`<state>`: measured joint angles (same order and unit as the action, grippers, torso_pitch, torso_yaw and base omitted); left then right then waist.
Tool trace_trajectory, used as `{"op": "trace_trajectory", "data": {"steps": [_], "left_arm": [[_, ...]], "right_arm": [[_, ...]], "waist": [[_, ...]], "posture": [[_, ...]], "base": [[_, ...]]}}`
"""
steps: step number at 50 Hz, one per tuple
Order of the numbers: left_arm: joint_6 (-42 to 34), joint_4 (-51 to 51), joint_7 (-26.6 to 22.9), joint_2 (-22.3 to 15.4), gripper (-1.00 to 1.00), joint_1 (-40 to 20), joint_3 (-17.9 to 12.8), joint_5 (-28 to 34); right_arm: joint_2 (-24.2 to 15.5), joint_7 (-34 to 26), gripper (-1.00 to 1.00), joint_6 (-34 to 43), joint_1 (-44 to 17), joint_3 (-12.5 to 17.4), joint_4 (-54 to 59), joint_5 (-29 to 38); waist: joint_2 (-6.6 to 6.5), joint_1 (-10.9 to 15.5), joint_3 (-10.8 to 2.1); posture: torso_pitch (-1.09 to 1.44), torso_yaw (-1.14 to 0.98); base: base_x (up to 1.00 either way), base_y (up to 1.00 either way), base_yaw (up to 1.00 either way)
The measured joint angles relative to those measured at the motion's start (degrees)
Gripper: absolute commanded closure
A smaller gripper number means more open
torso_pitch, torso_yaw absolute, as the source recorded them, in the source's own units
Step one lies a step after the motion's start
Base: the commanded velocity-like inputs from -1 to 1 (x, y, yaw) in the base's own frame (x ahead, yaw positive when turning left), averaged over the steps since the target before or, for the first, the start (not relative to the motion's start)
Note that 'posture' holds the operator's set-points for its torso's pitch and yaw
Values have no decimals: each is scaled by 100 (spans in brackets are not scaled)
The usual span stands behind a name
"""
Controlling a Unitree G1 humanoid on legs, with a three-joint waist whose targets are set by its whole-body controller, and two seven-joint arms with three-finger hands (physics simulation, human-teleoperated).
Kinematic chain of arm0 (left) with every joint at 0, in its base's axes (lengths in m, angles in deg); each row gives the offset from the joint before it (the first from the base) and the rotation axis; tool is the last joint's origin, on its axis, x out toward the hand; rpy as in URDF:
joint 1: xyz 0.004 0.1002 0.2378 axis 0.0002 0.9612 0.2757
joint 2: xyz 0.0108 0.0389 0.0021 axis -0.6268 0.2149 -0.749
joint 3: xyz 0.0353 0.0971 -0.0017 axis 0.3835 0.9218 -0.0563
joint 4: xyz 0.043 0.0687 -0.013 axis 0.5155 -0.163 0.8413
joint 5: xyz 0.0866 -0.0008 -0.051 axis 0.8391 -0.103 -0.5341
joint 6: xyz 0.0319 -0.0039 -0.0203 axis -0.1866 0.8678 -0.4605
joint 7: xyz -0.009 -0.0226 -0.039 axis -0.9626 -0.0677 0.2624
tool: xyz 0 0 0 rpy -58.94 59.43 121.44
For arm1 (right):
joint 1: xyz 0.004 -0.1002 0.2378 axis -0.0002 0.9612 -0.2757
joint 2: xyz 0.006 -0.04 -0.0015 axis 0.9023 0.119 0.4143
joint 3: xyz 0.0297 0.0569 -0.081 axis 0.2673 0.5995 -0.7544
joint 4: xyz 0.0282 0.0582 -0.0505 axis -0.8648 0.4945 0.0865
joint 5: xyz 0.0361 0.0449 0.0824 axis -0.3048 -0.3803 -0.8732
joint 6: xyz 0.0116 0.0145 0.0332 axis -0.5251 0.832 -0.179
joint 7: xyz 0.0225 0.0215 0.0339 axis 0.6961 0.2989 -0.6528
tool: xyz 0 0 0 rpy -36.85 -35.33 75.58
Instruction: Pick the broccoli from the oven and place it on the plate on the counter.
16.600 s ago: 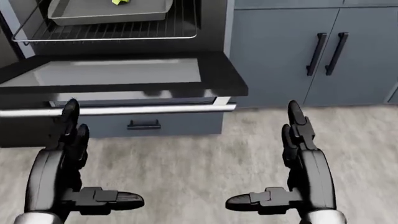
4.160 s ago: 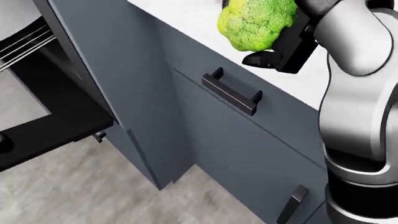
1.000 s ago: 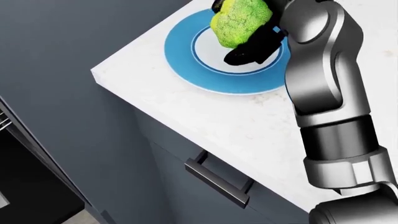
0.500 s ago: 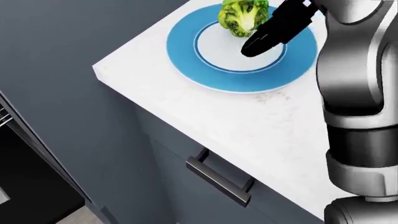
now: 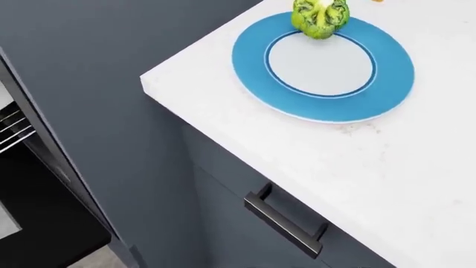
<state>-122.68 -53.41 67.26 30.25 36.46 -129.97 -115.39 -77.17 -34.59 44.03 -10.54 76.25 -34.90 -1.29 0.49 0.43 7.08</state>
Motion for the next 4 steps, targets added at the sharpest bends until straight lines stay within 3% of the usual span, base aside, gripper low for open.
{"op": "trace_trajectory", "data": {"steps": [4], "left_arm": [[68,36,187,-159,-100,148,-310,-293]], "right_arm": [[-398,234,-100,204,606,1038,-213,-974]], "waist": [[-16,-23,39]], "posture": [[10,0]], "base": [[0,0,0]]}}
